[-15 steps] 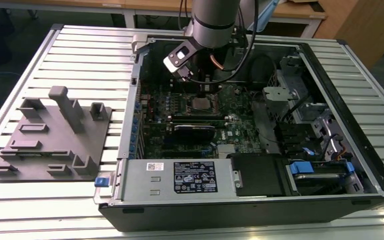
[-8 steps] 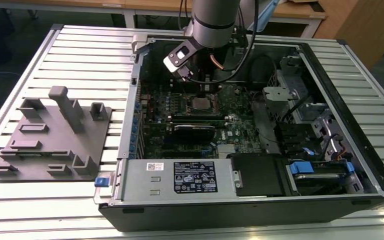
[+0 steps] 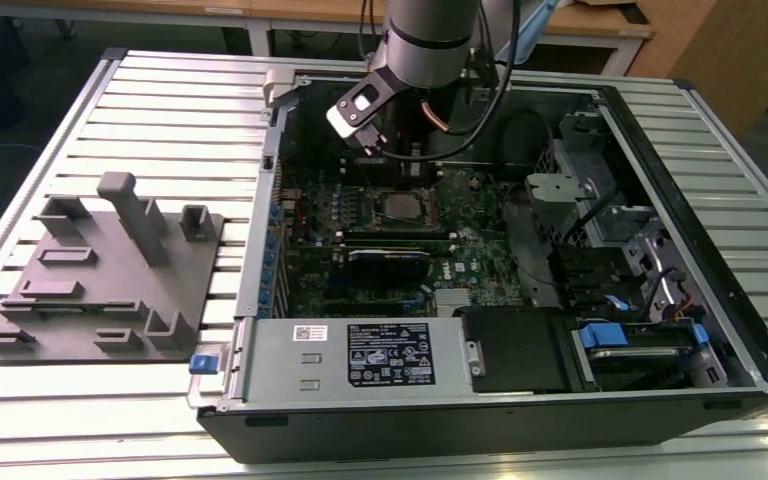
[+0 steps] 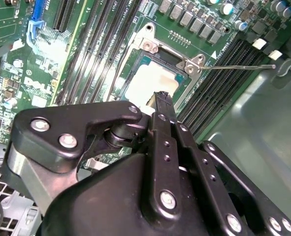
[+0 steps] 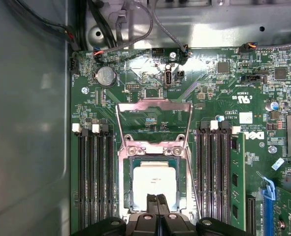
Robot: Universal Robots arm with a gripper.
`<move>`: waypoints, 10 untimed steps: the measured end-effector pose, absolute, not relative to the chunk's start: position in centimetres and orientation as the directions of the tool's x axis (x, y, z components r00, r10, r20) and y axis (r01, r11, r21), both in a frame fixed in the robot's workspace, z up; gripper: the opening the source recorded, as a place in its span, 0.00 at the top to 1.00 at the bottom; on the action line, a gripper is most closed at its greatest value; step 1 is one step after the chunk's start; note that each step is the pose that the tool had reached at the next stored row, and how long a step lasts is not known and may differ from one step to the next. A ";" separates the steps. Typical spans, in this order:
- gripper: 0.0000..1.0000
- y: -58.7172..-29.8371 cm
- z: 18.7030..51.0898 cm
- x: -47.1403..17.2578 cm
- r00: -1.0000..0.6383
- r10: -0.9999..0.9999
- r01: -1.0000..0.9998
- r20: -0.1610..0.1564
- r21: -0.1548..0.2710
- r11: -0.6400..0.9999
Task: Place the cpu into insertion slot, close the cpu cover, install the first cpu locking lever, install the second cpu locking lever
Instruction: 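Close the cpu cover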
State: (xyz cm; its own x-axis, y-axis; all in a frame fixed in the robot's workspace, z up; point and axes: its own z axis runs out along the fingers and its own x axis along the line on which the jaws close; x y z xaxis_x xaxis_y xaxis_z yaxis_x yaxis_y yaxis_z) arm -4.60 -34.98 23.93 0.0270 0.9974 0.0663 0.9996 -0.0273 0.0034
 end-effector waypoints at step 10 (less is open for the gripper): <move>0.89 -35.0 25.3 -4.6 0.027 0.997 1.000 0.066 0.003 -0.027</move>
State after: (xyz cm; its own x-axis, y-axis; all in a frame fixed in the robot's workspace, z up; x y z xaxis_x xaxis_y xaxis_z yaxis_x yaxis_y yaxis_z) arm -4.61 -34.98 25.34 0.0270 0.9974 0.0663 0.9996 -0.0273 0.0033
